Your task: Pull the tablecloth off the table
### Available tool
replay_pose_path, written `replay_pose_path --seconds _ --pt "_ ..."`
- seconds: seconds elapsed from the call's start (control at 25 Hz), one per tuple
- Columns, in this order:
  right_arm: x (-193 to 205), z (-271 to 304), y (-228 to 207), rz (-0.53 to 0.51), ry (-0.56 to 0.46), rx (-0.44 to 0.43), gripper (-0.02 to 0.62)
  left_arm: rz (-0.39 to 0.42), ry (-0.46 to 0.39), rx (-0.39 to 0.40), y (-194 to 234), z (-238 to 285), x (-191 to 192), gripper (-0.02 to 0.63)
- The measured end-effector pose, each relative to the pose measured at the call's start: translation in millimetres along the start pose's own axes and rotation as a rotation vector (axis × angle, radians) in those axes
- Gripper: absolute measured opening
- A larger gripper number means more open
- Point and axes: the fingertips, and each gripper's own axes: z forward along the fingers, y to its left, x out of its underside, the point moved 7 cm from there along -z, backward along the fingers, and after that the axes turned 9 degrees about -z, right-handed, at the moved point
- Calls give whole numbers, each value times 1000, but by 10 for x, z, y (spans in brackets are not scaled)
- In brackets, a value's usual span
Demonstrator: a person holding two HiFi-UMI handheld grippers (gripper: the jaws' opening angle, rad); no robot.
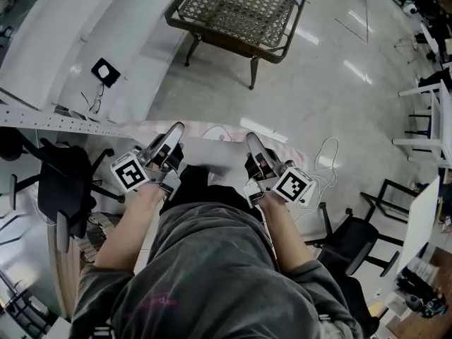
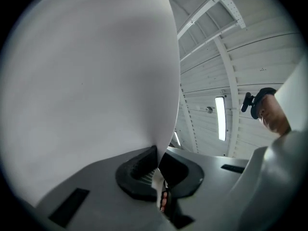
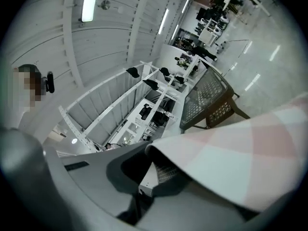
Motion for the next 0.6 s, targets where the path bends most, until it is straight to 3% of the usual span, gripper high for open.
replay_pose_path --seconds 0.24,0.6 --pt "79 -185 121 27 13 -6 5 8 -5 -7 -169 -169 121 0" --pt "-129 -224 303 -4 4 -43 5 1 -26 6 -364 -158 101 0"
